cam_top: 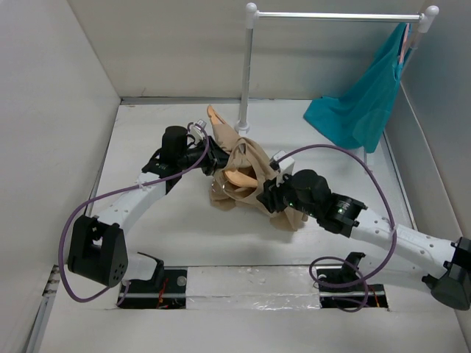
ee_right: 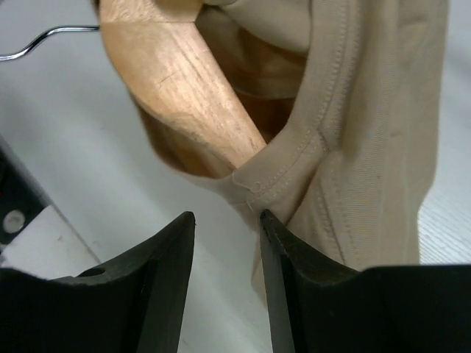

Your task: Place the t-shirt on the hanger

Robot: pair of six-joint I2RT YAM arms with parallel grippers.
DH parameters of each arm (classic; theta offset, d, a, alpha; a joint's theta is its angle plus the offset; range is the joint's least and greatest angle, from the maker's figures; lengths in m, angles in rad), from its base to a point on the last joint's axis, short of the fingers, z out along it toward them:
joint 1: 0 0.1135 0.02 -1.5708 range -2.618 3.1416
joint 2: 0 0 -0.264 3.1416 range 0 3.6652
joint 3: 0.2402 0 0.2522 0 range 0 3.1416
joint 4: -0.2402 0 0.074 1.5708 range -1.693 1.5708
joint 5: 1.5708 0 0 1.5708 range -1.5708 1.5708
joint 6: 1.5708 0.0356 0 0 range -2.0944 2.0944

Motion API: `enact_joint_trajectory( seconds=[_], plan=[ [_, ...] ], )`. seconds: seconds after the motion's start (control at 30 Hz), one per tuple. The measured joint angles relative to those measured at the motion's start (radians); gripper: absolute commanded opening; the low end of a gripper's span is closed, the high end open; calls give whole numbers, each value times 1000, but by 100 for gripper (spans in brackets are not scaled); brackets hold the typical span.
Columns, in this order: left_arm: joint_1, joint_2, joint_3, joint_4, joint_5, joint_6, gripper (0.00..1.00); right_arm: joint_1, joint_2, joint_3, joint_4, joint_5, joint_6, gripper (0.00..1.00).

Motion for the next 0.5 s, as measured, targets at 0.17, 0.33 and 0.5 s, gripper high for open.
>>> enact_joint_trajectory(
  seconds=[0.17,0.33,0.5],
  plan=[
    [0,-3,0,-1,-9,0,0,27,-14,19,-7,123,-25,62],
    [0,-10,0,0,-9,0,0,42,-80,14,12,171,-51,69],
    [0,-11,0,0,-8,0,0,140,38,47,-40,280,-90,71]
  ],
)
